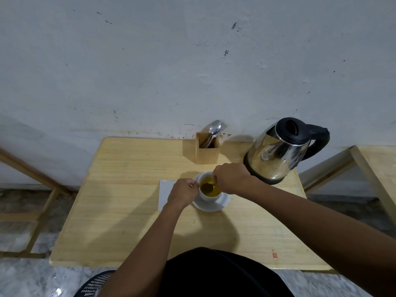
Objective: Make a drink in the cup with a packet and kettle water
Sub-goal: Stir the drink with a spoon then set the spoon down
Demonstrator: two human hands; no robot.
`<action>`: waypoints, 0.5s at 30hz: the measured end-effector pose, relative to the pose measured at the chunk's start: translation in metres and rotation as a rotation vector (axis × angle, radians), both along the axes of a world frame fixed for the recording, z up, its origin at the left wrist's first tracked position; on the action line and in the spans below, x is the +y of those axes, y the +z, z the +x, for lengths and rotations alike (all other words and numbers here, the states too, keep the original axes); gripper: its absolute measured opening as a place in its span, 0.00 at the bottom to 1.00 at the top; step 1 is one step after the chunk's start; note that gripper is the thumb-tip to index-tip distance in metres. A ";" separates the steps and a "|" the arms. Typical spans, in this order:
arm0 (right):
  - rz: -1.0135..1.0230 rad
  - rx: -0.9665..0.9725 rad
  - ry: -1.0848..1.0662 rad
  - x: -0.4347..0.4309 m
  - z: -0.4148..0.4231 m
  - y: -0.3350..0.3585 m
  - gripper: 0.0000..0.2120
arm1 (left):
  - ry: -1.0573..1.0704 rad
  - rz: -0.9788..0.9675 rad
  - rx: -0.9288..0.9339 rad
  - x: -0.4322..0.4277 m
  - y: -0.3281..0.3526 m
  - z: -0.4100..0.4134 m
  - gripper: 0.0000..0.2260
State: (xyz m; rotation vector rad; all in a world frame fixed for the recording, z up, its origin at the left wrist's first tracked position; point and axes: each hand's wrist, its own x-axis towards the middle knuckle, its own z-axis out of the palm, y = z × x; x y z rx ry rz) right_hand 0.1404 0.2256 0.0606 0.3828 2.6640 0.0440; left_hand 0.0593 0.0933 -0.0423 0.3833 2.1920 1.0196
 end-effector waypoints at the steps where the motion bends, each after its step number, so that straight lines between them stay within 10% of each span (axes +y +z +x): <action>1: 0.013 0.012 -0.003 0.002 -0.001 -0.002 0.11 | -0.004 0.005 0.003 0.000 0.000 0.000 0.08; 15: 0.041 -0.018 0.062 -0.001 -0.005 0.006 0.10 | -0.028 -0.021 0.016 0.000 0.005 0.000 0.09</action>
